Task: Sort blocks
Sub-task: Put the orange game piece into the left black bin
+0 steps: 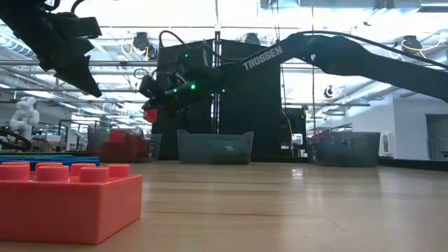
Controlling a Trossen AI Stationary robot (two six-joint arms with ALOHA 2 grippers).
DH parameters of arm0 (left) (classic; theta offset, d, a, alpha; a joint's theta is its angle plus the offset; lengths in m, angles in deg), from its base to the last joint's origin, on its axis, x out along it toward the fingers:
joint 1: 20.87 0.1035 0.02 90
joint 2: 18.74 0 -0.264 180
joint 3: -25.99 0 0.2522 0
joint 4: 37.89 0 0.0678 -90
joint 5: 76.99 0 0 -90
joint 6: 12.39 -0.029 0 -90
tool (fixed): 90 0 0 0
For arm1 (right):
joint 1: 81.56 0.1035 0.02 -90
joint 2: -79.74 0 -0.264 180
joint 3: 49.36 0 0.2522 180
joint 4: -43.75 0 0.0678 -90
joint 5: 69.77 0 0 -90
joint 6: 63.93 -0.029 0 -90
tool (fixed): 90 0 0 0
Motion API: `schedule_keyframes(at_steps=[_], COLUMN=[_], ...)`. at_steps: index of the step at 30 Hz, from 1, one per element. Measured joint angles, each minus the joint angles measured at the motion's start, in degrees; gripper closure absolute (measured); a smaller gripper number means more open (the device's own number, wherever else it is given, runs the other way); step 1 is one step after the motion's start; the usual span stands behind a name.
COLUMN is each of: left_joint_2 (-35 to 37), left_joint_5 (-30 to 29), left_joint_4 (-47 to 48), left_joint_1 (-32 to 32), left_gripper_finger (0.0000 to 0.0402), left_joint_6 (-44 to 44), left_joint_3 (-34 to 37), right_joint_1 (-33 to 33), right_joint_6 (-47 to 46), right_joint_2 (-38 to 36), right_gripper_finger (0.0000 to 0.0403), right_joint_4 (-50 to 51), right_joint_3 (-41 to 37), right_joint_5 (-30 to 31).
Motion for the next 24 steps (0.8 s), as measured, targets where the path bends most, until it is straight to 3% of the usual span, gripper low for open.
schedule_keyframes(at_steps=[9, 21, 24], left_joint_2=[0.02, 0.00, 0.00], left_joint_5=[-0.08, -0.06, -0.06], left_joint_4=[-0.01, 0.04, 0.19], left_joint_1=[0.00, 0.00, 0.01], left_gripper_finger=[0.0378, 0.0378, 0.0378], left_joint_6=[0.01, -0.04, -0.07], left_joint_3=[0.00, 0.00, 0.00], right_joint_1=[0.04, 0.28, 1.05], right_joint_6=[-8.64, -1.63, 1.42], right_joint_2=[2.51, 2.79, 2.78], right_gripper_finger=[0.0284, 0.0284, 0.0253], right_joint_4=[-1.33, -2.06, -2.03], right_joint_3=[0.02, -0.03, -0.07], right_joint_5=[-1.09, -2.10, -1.53])
